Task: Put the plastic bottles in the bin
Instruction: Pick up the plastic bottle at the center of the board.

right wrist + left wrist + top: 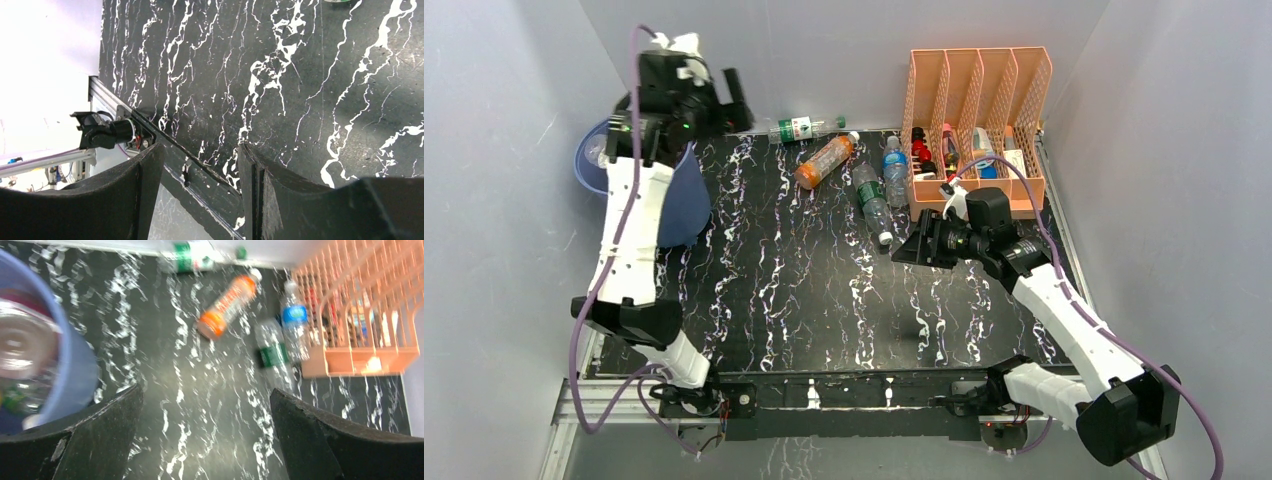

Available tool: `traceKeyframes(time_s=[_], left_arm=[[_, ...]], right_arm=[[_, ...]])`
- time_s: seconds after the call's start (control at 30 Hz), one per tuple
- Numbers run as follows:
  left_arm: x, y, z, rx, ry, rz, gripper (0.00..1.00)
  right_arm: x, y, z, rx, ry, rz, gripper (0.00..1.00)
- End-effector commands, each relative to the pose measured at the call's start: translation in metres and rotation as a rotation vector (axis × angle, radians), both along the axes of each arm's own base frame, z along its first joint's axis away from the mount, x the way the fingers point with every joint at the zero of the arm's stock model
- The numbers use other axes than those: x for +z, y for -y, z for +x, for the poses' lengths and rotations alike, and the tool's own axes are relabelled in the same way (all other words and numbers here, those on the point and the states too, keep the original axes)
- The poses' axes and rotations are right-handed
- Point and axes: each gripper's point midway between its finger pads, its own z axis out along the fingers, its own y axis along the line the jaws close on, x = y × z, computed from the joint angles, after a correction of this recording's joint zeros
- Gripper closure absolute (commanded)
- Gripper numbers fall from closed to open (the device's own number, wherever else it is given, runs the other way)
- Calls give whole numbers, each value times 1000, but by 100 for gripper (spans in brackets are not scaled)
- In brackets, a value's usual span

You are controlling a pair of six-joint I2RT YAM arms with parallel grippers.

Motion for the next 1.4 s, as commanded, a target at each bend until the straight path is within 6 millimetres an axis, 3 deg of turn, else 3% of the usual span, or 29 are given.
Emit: traceKeyframes(time_s=[0.0,0.13,0.17,0.2,0.4,0.53,0.7,0.9,1.07,1.2,1.23,1.37], left_arm=[[-21,56,-20,-99,-41,-6,2],[-65,108,-23,-165,-113,26,2],[-74,120,-22,-183,-123,19,2],[-85,132,-21,-199,-137,9,2],[-136,182,-5,-261,-206,58,2],[-158,218,-12,-328,-242,74,3],[-156,252,-42,-397,-236,16,4],[-133,267,-92,-502,-211,-122,3],[-125,282,-135,-632,-249,-243,2],[-114,277,-152,-647,-230,-287,2],[-112,277,-154,-649,-223,-294,2],[-119,289,-162,-668,-226,-311,2]], right_arm=[[24,-2,13,-19,81,18,33],[23,3,13,-46,83,-2,33],[16,12,18,95,291,-137,33],[19,8,15,0,164,-63,33],[14,14,11,-19,153,-84,33],[12,16,7,-19,156,-82,33],[8,18,5,-24,152,-89,33],[-8,19,13,-43,137,-115,33],[-25,15,24,-48,114,-130,33],[-32,21,41,-36,181,-213,33],[-29,18,42,-109,102,-162,33],[-19,7,48,-101,94,-108,33]])
